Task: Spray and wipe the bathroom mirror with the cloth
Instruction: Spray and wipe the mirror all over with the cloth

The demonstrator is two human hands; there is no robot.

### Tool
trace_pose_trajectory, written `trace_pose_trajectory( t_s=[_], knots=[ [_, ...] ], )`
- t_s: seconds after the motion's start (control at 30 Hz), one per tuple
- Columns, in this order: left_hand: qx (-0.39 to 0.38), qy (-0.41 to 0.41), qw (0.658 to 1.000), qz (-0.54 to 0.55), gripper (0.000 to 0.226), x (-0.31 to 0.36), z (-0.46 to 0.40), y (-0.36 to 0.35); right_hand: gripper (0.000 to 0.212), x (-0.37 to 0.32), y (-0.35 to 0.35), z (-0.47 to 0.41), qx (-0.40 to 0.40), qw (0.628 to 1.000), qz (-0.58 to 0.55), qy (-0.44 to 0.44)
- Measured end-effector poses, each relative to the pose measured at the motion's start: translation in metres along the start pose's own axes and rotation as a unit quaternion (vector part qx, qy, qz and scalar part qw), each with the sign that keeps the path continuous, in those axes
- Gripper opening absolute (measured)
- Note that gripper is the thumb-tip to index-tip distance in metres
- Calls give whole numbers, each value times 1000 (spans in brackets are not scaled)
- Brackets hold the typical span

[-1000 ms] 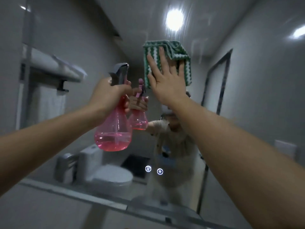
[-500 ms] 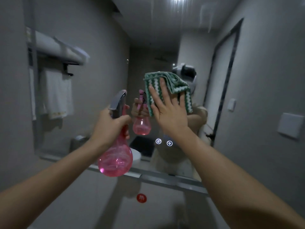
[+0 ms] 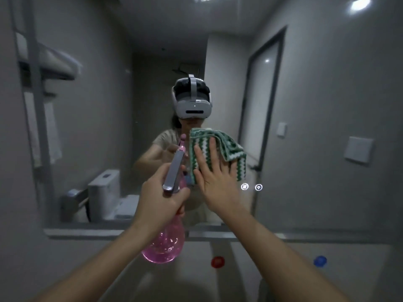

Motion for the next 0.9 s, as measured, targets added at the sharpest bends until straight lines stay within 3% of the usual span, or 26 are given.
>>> trace_pose_trajectory(
  t_s=[0.23,0.47,0.63,0.9],
  knots=[
    [-8,82,995,49,25,-26,18,51,55,-40,-14,0,5,998,-9,-60],
    [-2,160,980,121,28,-41,35,28,54,-39,-14,4,8,998,-21,-62],
    [-30,164,978,129,8,-49,42,5,52,-28,-17,22,10,999,-15,-36],
    [6,191,966,175,17,-67,55,-17,58,-17,-36,98,7,999,-37,-26]
  ],
)
Point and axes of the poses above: each hand's wrist, its own z-axis away from the middle knuckle, its own y-axis out of the back of the hand, x = y × z, the point moved 1 cm from there along -z, towards the middle knuckle, and after that the axes turned 6 degrees about y, right-handed, at the moved point
